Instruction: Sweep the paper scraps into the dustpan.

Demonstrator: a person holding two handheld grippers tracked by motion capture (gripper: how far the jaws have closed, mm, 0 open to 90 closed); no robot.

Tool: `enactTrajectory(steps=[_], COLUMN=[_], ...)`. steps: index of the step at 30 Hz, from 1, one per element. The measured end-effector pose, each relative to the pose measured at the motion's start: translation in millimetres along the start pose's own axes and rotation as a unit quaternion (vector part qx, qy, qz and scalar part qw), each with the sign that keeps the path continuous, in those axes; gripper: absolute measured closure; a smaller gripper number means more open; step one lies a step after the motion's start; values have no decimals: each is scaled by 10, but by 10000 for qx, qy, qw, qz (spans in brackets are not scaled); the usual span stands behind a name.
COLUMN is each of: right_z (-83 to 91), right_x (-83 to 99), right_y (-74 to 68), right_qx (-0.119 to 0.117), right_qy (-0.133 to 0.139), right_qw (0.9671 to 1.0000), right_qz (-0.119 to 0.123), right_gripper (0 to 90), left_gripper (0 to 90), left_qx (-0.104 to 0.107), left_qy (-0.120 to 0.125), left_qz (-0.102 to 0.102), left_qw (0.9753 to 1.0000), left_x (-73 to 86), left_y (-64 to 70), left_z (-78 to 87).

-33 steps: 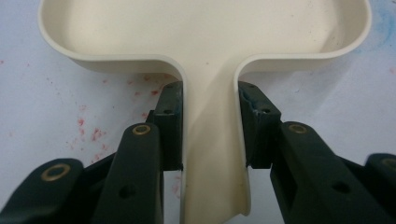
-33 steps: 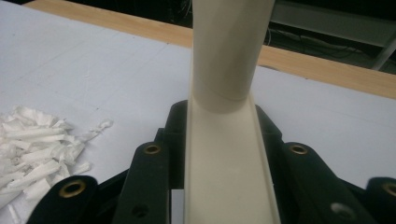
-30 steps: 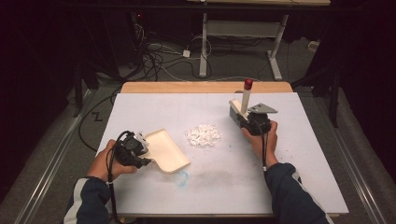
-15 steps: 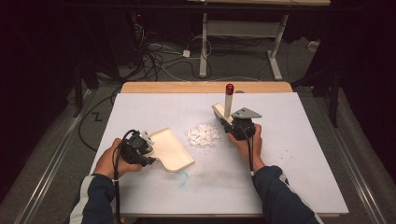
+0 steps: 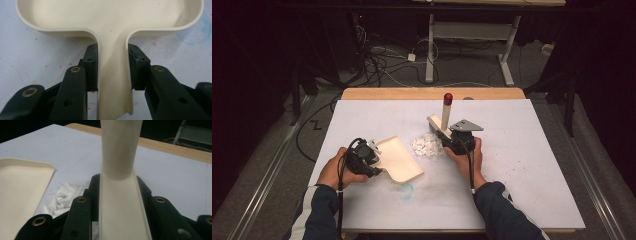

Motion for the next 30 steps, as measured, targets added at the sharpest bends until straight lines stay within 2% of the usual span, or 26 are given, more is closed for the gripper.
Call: enactTrajectory(steps=[11, 13, 15, 16, 18, 19, 20, 23, 30], right_z=[-121, -132, -157, -157, -175, -193, -193, -217, -223], right_x=[-17, -22, -22, -22, -17, -16, -16, -25, -60], right_y=[-321, -398, -535, -535, -640, -751, -751, -944, -1131], right_qx=[-318, -434, -595, -595, -723, -831, -831, -959, -1142], right_qy=[39, 71, 64, 64, 46, 35, 35, 7, -3], right_qw=[9995, 9990, 9982, 9982, 9973, 9965, 9965, 9949, 9925], right_qz=[26, 13, 35, 35, 65, 121, 121, 304, 444], right_gripper=[681, 681, 681, 681, 681, 681, 681, 681, 682], left_gripper=[630, 630, 630, 630, 630, 630, 630, 630, 630], left_qx=[118, 142, 128, 138, 135, 139, 137, 130, 119], left_qy=[-42, -55, -69, -85, -97, -107, -121, -169, -202], left_qz=[26, 47, 21, 24, 0, -10, -11, 12, 6], left_qw=[9999, 9999, 9999, 9999, 9999, 9998, 9998, 9998, 9997], left_x=[-57, -70, -84, -89, -102, -107, -110, -103, -97], left_y=[40, 48, 56, 65, 79, 86, 91, 103, 114], left_z=[-57, -72, -86, -91, -105, -110, -117, -135, -146])
Point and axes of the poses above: each handheld gripper's, and its own axes: z roughly backward along the jaws, x roughly out of its underside, y roughly to its right, the point moved 9 cm from there along -z, roughly forward along the jaws, and after that the axes turned 10 degrees about -x, right-handed, at the moved point
